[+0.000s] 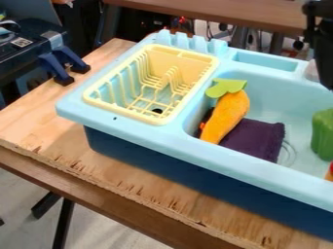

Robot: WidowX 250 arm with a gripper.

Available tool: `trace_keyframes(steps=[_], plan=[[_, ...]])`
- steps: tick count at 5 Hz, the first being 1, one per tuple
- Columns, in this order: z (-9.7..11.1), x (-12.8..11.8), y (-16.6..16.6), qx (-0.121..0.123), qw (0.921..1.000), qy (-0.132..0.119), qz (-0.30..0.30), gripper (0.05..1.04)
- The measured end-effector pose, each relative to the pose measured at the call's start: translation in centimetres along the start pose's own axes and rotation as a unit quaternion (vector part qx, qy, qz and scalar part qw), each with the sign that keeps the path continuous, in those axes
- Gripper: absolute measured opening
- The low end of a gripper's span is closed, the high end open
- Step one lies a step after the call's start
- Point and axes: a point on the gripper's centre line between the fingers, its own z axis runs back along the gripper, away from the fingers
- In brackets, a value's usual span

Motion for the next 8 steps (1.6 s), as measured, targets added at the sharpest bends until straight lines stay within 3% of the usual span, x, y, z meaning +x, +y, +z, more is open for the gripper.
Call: trace_keyframes(steps=[1, 2, 3, 5, 8], plan=[[-1.4, -0.8, 0.0, 0.02, 0.9994, 0.025, 0.013, 1.003], [-3.3, -1.3, 0.7, 0.062, 0.9963, 0.054, 0.023, 1.002], [-4.5, -1.3, 1.3, 0.07, 0.9941, 0.072, 0.04, 1.003], [-5.7, -0.5, 1.5, 0.003, 0.9952, 0.084, 0.05, 1.002], [-7.0, -0.3, 1.4, 0.015, 0.9951, 0.088, 0.043, 1.003]])
